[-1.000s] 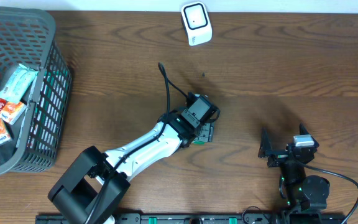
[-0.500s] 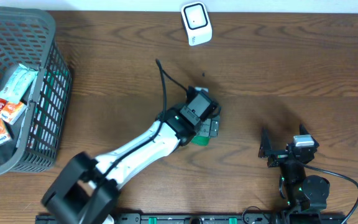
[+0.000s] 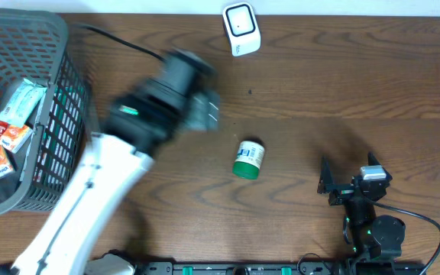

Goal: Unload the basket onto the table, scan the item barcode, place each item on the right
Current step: 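Release the jar and swing the left gripper back into the basket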

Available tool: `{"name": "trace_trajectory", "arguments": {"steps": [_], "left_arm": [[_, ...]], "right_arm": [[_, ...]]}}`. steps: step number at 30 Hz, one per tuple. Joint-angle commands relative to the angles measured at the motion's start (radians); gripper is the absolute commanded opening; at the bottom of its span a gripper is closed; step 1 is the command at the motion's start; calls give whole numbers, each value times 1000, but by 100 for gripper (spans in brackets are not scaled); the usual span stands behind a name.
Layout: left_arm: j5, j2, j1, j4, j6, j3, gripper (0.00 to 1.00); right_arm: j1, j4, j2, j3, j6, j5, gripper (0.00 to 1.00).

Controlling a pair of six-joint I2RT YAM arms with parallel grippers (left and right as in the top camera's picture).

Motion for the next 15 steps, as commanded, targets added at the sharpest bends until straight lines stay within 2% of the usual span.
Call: {"name": "trace_trajectory", "arguments": {"steps": [1,3,10,15], "left_arm": [[-34,10,188,-138,58,229,98],[-35,11,315,-175,58,285,98],[-34,31,687,-136,61,288,98],[-24,88,836,-139,61,277,98]], "right_arm": [[-5,-3,-1,-1,14,3,99],[-5,-3,-1,-1,14,3,99],[-5,-3,-1,-1,14,3,99],[-5,-3,-1,-1,14,3,99]]}}
